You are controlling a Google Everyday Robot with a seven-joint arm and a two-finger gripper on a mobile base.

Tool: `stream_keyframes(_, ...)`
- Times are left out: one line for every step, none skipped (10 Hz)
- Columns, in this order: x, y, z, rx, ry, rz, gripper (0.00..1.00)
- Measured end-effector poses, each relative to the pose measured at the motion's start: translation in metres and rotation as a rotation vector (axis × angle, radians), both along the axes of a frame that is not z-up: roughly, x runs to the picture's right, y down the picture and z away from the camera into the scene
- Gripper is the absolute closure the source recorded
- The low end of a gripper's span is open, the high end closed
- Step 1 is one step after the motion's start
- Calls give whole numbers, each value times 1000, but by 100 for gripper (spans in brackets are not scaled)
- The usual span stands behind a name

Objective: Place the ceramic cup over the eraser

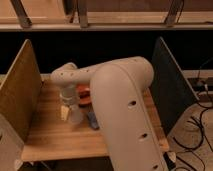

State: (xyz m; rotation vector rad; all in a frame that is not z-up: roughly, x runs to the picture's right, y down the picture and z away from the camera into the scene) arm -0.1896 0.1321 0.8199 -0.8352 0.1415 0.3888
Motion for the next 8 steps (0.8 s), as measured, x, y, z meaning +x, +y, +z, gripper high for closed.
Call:
stream_keyframes(0,2,0,0,9,-12,32)
stream_keyframes(2,3,0,3,21,-24,42)
stream_keyframes(2,3,0,5,31,-32,52)
stream_keyframes(2,2,-2,9,39,-36,63)
stream_keyframes(2,-1,-4,16,44,-39,72)
stream_keyframes(1,-5,-7,22,41,-36,83)
stream_keyframes(-5,-12,-11,31,22,-25,92)
stream_keyframes(-17,-23,-18,46,-21,-10,99)
